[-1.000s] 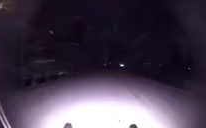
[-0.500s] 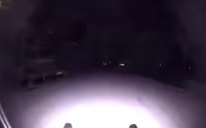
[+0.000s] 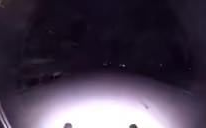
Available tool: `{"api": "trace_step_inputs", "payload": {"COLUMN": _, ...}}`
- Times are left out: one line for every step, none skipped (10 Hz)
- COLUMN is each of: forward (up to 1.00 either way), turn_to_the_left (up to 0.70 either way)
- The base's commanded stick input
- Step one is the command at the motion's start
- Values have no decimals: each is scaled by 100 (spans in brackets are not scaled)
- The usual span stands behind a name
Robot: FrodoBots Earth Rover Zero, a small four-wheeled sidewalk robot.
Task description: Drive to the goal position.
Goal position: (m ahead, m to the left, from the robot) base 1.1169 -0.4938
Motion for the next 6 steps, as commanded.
{"api": "trace_step_inputs", "payload": {"forward": 50, "turn_to_the_left": 0}}
{"api": "trace_step_inputs", "payload": {"forward": 50, "turn_to_the_left": 0}}
{"api": "trace_step_inputs", "payload": {"forward": 50, "turn_to_the_left": 0}}
{"api": "trace_step_inputs", "payload": {"forward": 50, "turn_to_the_left": 0}}
{"api": "trace_step_inputs", "payload": {"forward": 50, "turn_to_the_left": 0}}
{"api": "trace_step_inputs", "payload": {"forward": 50, "turn_to_the_left": 0}}
